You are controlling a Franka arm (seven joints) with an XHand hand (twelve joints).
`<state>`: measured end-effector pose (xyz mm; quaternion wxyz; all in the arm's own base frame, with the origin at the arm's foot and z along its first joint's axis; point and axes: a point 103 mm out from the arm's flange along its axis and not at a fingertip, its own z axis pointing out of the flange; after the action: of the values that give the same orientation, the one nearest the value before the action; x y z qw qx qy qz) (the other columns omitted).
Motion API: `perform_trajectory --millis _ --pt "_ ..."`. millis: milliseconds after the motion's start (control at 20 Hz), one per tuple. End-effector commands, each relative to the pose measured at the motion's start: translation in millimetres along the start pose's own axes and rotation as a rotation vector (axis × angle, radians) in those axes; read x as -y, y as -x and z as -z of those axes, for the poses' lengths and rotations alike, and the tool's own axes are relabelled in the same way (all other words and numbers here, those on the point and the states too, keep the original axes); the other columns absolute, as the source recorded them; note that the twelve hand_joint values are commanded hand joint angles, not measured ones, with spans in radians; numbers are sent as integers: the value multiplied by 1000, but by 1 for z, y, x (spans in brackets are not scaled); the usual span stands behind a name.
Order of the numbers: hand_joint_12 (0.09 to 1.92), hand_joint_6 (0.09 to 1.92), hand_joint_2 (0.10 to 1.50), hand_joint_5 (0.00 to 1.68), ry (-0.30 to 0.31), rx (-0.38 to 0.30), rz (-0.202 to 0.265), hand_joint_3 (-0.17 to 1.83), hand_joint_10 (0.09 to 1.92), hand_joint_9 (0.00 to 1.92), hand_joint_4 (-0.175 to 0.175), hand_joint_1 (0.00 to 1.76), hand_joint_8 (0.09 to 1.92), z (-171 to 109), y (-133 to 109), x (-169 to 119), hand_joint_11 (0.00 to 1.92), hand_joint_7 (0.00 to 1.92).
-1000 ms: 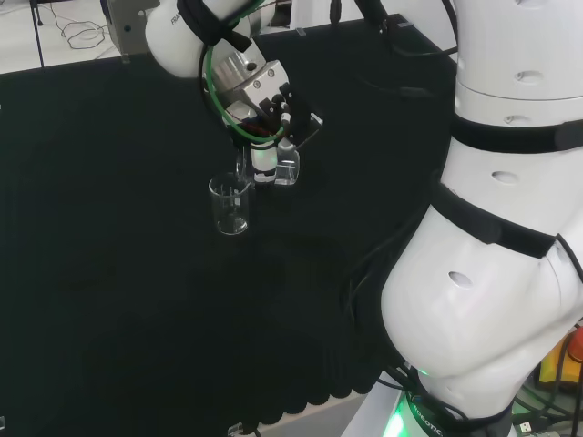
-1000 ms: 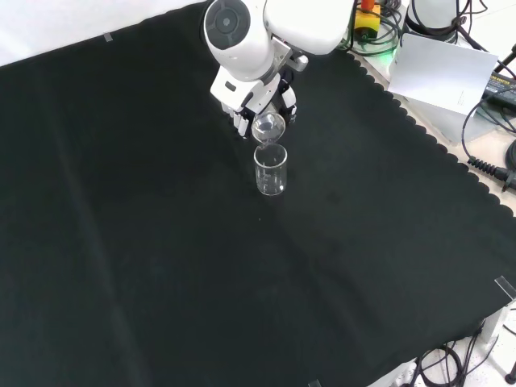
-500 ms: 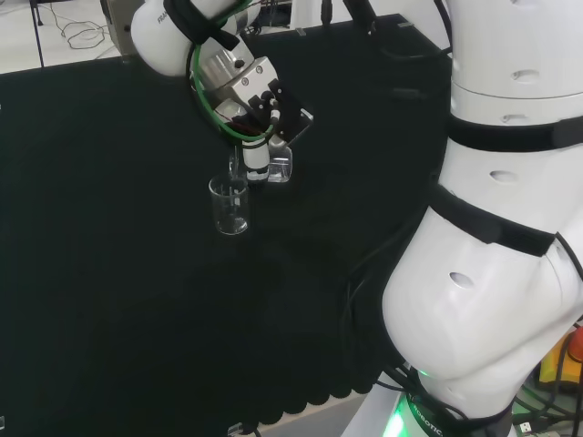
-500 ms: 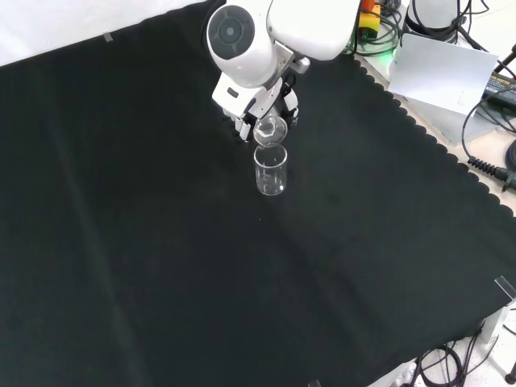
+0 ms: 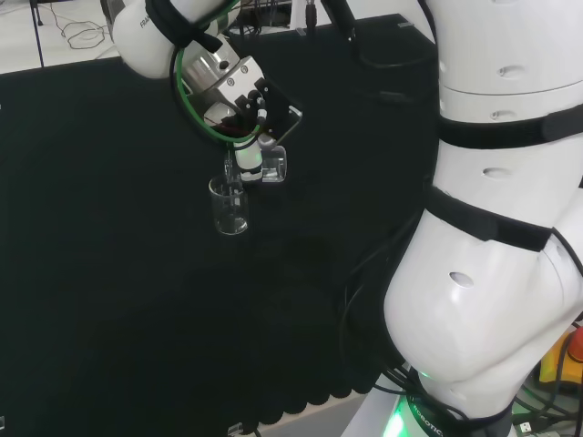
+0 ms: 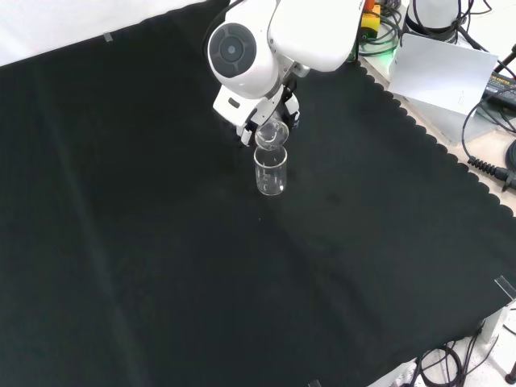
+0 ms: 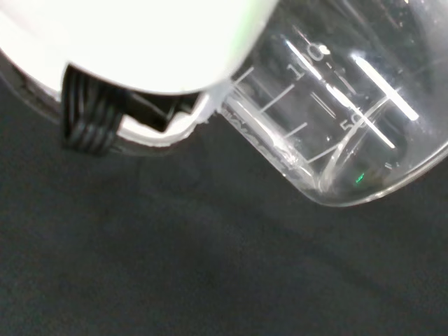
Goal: Pour the water from the handheld beaker into the one on the table.
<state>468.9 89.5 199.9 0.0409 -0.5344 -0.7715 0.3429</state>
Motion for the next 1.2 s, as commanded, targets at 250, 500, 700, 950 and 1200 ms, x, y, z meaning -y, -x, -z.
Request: perform_trajectory --millis 250,500,700,950,1200 --pt "717 612 459 1307 -40 35 -18 925 497 1613 -175 1340 471 5 0 -2 1247 1530" --pt "717 610 460 1307 -57 45 -21 924 501 1611 -175 1340 470 8 -1 -3 1246 1531" --pt "715 599 454 1281 -60 57 -23 909 453 1589 -175 1413 508 12 -1 -2 1240 1470" --pt "714 596 453 1265 -67 66 -25 900 433 1574 -175 1451 532 18 -1 -1 1237 1435" --pt "714 599 453 1263 -73 74 -25 900 438 1571 -175 1452 537 19 0 0 1236 1433"
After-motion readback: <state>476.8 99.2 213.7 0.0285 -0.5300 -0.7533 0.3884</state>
